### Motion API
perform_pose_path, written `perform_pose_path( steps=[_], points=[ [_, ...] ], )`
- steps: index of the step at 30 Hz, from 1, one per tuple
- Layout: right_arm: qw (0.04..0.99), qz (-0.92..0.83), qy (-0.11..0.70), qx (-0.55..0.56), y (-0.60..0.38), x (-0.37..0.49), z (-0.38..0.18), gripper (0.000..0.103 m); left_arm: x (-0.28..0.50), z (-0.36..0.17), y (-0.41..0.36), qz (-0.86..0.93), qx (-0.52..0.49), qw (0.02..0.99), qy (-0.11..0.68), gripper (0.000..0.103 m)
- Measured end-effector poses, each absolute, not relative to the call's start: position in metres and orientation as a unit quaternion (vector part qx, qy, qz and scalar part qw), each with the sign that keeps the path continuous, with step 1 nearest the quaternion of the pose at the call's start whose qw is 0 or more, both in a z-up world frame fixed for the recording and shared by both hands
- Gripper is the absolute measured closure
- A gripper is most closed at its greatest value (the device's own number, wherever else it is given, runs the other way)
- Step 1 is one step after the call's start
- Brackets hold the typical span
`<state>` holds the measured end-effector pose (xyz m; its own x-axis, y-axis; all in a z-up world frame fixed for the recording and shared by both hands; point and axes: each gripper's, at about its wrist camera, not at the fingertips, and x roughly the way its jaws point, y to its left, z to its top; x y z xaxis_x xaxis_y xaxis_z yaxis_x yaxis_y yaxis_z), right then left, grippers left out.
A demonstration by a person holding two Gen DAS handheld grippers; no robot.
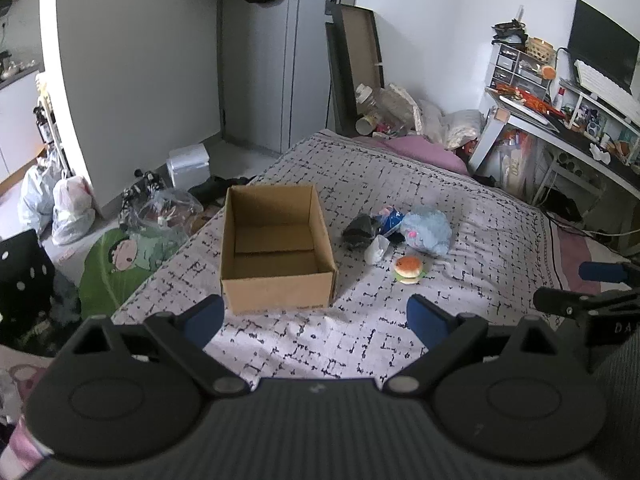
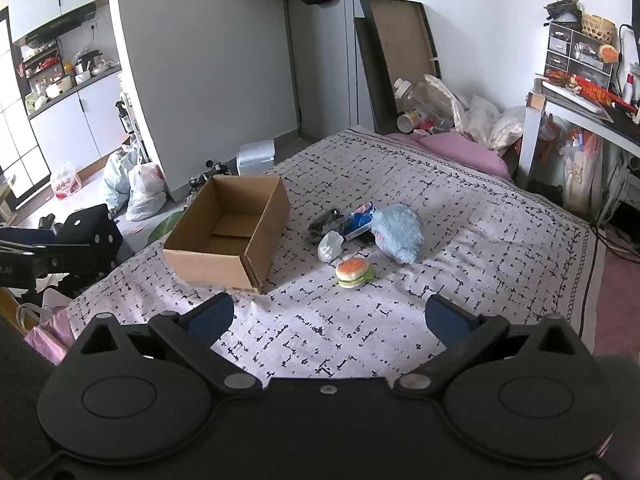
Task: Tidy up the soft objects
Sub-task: 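Move both grippers toward the grey plush toy on the bed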
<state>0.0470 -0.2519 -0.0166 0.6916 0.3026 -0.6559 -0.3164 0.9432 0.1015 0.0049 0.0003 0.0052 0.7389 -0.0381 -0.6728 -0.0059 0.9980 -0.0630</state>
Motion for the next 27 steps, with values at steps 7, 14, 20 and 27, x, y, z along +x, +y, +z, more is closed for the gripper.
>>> perform_pose_path(
  steps=[7,14,20,27],
  points=[
    [0.920,0.163,0.356,-0.007,-0.254,0.052,-0.019,0.000,0.015,0.013,0.000,-0.020,-0.024,0.936,0.350,0.006],
    [0.916,0.160,0.367,-0.002,-0.259,0.061,-0.026,0.000,0.033,0.015,-0.002,-0.040,-0.011,0.936,0.349,0.006],
    [0.921,0.155,0.358,0.004,-0.266,0.069,-0.029,0.000,0.047,0.017,-0.007,-0.064,0.005,0.935,0.350,0.006],
    [0.926,0.176,0.333,0.028,-0.276,0.082,-0.028,0.000,0.066,0.018,-0.012,-0.082,0.027,0.932,0.352,0.006]
  ],
)
